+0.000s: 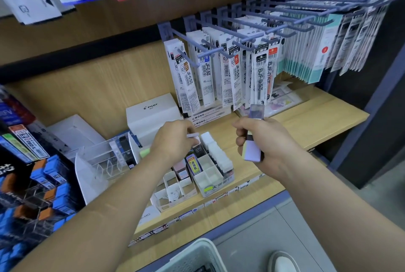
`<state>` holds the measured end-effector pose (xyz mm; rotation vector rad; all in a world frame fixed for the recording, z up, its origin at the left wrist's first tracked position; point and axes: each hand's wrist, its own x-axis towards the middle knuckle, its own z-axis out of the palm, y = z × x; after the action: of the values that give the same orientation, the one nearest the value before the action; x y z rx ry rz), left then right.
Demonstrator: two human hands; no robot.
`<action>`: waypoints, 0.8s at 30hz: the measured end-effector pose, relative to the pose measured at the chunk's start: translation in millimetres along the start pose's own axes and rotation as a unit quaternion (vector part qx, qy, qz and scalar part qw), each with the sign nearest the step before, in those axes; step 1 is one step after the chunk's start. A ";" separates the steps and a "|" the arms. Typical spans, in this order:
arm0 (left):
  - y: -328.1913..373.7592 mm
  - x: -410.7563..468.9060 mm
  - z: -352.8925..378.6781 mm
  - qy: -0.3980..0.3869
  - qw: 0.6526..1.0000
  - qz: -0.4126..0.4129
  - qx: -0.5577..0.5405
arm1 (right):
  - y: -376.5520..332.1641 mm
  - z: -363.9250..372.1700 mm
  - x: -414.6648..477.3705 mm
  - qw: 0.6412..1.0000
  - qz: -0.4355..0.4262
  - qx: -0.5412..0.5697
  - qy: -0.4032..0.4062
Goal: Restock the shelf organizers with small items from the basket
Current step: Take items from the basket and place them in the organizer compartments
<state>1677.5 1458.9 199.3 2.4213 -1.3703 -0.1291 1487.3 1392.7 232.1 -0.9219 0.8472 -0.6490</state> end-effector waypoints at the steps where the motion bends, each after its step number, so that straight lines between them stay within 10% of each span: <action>1: -0.4 1.0 1.4 -0.001 1.000 -0.001 0.001 | -0.3 0.8 -0.8 1.000 0.004 0.006 -0.004; 9: -2.6 5.8 1.4 0.013 0.996 0.034 0.076 | -0.6 11.9 -11.5 0.994 0.076 0.040 -0.060; 12: 2.0 -1.0 -7.6 0.007 0.991 -0.006 -0.136 | 5.6 14.5 -9.8 0.993 0.093 0.021 -0.071; 16: 18.9 -31.3 -26.4 -0.082 0.858 -0.091 -0.498 | 14.2 24.0 -9.9 0.990 0.094 -0.015 -0.104; 24: 22.5 -64.9 -42.1 -0.123 0.742 -0.093 -0.653 | 25.9 47.4 -18.7 0.981 0.061 -0.062 -0.172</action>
<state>1635.5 1514.1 240.3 1.2799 -0.6230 -1.0809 1520.9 1438.9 231.7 -1.0493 0.6315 -0.3195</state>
